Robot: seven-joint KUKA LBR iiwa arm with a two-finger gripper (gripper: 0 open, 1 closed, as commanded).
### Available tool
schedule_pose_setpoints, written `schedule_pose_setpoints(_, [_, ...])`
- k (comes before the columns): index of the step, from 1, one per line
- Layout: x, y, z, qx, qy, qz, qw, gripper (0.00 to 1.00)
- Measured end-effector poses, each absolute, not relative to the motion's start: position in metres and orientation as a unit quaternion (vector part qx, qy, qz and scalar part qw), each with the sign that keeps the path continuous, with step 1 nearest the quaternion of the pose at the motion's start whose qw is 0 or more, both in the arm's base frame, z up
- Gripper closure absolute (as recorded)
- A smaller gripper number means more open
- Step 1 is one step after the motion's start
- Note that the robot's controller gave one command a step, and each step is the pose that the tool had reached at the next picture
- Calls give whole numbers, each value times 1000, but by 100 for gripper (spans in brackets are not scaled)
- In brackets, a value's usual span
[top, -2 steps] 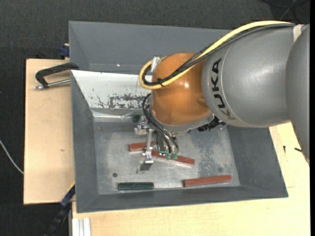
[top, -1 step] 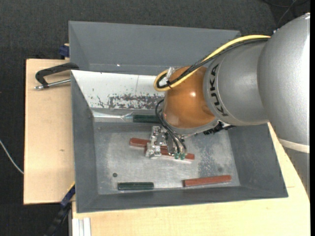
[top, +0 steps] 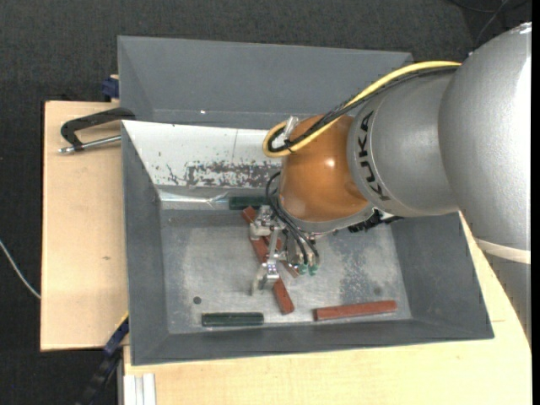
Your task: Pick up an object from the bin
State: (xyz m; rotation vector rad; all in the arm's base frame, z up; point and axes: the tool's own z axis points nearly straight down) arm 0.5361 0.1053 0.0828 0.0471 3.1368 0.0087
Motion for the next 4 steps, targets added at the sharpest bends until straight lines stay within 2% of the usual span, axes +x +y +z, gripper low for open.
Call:
schedule_pose_setpoints(1, [537,105,83,15,1000,3,4,0])
schedule_pose_setpoints(2, [526,64,101,8,1000,2,1,0])
schedule_pose_setpoints(3, [546,32,101,63,998,-1,5,0])
schedule_pose_setpoints(4, [581,39,101,35,999,1,2,0])
